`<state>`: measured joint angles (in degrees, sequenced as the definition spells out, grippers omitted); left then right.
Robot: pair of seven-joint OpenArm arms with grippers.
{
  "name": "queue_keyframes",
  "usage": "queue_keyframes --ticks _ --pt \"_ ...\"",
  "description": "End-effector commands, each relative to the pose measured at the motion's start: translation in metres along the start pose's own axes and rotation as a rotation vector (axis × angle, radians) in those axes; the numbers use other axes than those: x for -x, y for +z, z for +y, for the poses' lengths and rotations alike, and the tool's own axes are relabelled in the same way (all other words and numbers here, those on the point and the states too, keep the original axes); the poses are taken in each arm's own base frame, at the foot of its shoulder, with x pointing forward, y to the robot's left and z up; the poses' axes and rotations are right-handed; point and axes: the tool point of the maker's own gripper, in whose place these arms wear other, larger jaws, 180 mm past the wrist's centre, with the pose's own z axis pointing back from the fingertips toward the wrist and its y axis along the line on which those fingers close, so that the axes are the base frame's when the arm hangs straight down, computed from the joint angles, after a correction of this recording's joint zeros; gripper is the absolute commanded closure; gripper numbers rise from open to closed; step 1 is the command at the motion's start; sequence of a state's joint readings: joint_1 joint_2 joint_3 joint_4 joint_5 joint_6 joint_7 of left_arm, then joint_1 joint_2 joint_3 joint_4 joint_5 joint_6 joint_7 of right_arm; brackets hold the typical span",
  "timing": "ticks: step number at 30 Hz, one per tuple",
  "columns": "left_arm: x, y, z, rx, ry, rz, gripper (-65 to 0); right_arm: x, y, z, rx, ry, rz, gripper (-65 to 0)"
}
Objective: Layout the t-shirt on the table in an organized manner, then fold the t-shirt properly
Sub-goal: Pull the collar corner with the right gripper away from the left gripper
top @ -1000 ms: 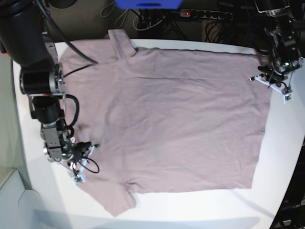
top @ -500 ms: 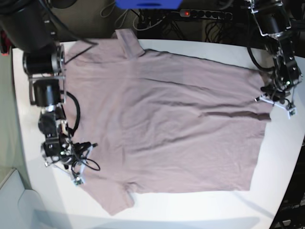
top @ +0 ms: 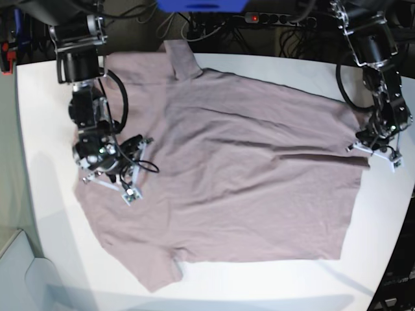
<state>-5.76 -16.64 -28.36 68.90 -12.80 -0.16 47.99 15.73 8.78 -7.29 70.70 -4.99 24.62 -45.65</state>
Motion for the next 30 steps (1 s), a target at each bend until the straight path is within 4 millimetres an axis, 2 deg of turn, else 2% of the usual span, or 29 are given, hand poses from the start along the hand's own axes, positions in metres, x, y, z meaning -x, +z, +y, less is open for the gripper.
queue_keyframes --ticks 1,3,7,11,13,15,18,20,22,23,27,30 --pt "0.004 0.003 0.003 0.001 -0.002 0.019 -0.5 -0.006 -0.002 -0.011 0.016 0.005 0.009 0.0" --pt "0.014 0.006 0.008 -0.009 -0.016 0.028 -0.5 0.004 -0.01 -0.022 0.021 -0.002 0.036 0.0" --pt "0.036 0.014 0.02 -0.028 -0.047 0.048 -0.5 0.011 -0.024 -0.042 0.024 -0.03 0.044 0.0" --pt "0.056 0.018 0.029 -0.041 -0.061 0.077 -0.5 0.01 -0.033 -0.058 0.024 -0.057 0.045 0.0" --pt "0.064 0.019 0.032 -0.047 -0.064 0.092 -0.5 0.007 -0.035 -0.061 0.024 -0.059 0.039 0.0" --pt "0.072 0.02 0.034 -0.049 -0.067 0.104 -0.5 0.008 -0.032 -0.073 0.045 -0.055 0.039 0.0" --pt "0.071 0.024 0.034 -0.048 -0.077 0.092 -0.5 0.0 -0.028 -0.077 0.054 -0.043 0.025 0.0" --pt "0.059 0.03 0.03 -0.041 -0.086 0.056 -0.5 -0.01 -0.016 -0.081 0.081 -0.018 0.015 0.0" --pt "0.05 0.037 0.026 -0.034 -0.098 0.029 -0.5 -0.014 -0.002 -0.077 0.103 0.013 0.013 0.0" --pt "0.043 0.042 0.021 -0.026 -0.104 0.016 -0.5 -0.022 0.01 -0.074 0.117 0.042 -0.01 0.0" --pt "0.017 0.062 0.007 -0.003 -0.129 -0.042 -0.5 -0.034 0.057 -0.052 0.137 0.179 -0.056 0.0" --pt "0.002 0.077 -0.002 0.013 -0.145 -0.088 -0.5 -0.021 0.082 -0.036 0.152 0.236 -0.017 0.0"
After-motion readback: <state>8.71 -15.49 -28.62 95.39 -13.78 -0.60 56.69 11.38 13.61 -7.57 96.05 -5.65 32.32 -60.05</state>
